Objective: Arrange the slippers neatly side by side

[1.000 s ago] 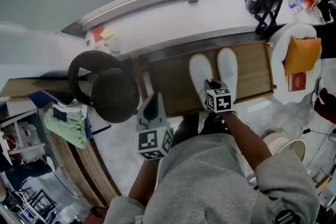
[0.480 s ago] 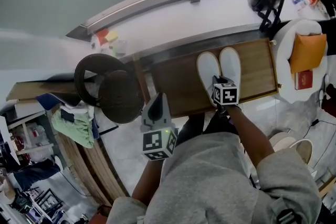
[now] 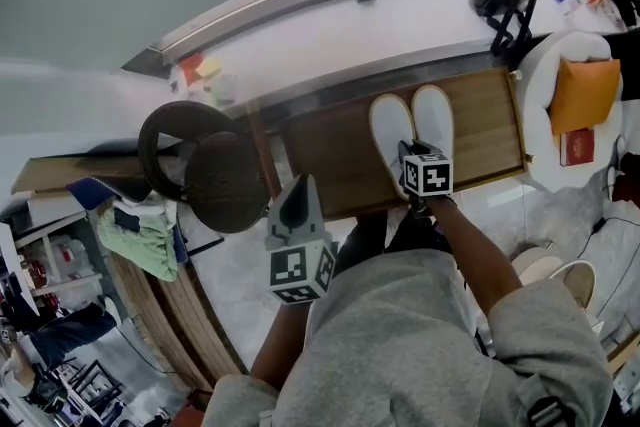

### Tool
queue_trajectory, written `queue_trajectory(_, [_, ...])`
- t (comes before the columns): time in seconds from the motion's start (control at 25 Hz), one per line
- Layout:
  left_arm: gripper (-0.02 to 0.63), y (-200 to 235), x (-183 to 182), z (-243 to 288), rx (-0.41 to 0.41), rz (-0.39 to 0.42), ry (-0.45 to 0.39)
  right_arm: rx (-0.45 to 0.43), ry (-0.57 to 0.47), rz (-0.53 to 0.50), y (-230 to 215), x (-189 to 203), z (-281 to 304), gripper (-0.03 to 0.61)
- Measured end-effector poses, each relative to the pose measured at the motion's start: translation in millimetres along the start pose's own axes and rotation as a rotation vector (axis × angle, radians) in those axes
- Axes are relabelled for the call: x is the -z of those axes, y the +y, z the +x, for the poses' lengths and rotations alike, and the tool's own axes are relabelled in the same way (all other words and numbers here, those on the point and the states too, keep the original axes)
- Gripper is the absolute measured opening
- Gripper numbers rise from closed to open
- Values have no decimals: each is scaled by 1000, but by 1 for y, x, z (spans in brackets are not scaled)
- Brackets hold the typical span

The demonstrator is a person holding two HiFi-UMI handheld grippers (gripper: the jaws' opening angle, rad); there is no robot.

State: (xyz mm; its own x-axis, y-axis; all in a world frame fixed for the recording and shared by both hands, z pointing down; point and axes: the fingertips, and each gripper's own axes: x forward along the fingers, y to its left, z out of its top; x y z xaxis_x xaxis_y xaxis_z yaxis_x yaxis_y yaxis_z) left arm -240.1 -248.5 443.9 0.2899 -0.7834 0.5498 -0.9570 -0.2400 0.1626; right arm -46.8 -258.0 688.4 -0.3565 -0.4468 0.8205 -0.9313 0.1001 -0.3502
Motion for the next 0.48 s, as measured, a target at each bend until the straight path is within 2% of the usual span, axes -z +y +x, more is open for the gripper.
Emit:
queue_trajectory(0.16, [14,-7,1,0,4,1,-1,-59,-5,-19,7,-3,-9,130])
queue_trajectory(0.48, [14,-30,-1,-5,7,6,-22,-131,-59,-141,13,-22,-62,144])
